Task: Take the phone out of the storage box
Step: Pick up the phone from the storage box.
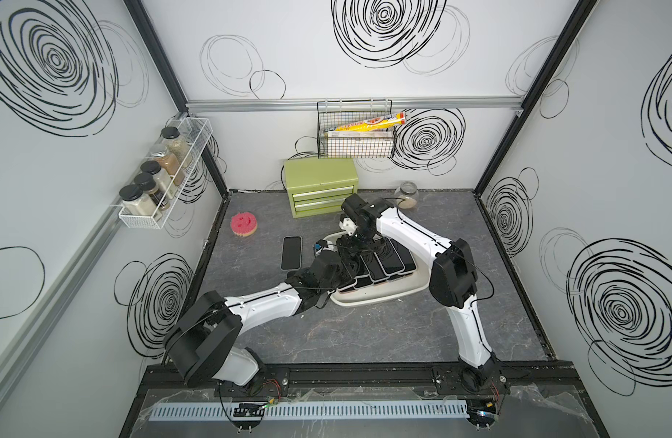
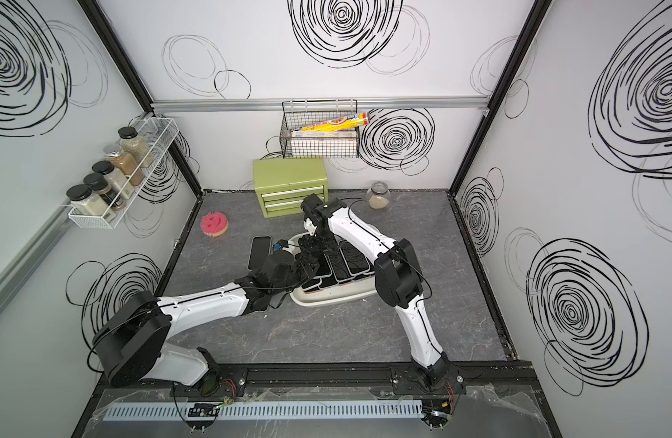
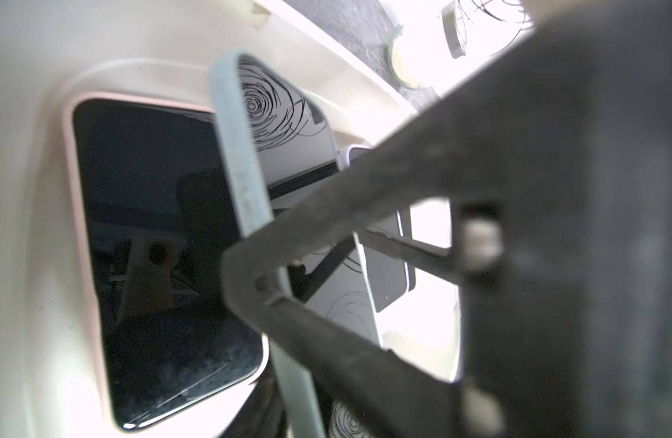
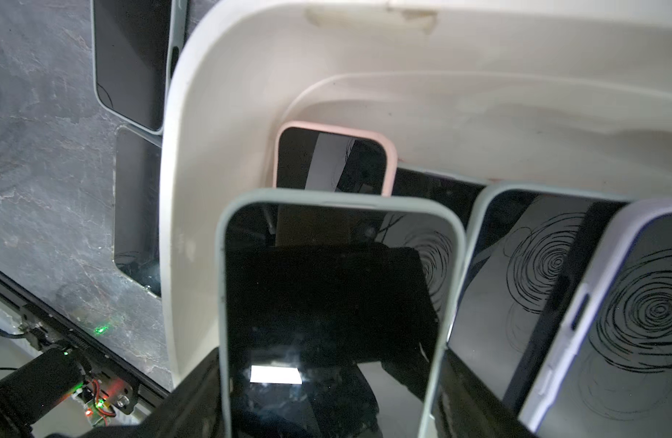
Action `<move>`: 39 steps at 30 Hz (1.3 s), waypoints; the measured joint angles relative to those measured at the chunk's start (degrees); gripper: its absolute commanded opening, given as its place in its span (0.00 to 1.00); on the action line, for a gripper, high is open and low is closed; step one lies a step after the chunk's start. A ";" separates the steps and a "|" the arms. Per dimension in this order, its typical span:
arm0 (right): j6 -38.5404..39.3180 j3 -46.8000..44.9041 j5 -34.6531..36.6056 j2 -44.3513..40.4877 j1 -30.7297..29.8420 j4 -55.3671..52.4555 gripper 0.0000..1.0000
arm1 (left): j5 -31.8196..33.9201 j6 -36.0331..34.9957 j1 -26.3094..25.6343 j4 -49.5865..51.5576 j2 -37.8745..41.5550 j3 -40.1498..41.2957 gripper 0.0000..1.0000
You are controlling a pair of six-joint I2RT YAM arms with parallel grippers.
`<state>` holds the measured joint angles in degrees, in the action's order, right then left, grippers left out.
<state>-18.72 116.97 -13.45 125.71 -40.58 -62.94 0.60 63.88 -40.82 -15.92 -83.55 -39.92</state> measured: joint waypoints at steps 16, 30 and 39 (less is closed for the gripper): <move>0.00 -0.11 -4.74 -1.95 1.95 0.66 0.78 | 0.70 0.44 0.11 1.77 -0.57 -0.98 0.00; -2.05 7.34 -9.03 -7.06 9.46 1.05 0.67 | -3.50 -3.93 4.26 6.45 13.14 -0.98 0.00; -6.45 -28.41 -13.97 -44.59 9.62 3.06 0.25 | -7.30 -10.08 14.03 19.06 30.53 -1.01 0.00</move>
<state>-25.17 88.55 -27.42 81.12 -30.96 -59.88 -6.70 53.80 -26.79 3.14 -53.01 -40.93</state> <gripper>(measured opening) 0.312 0.162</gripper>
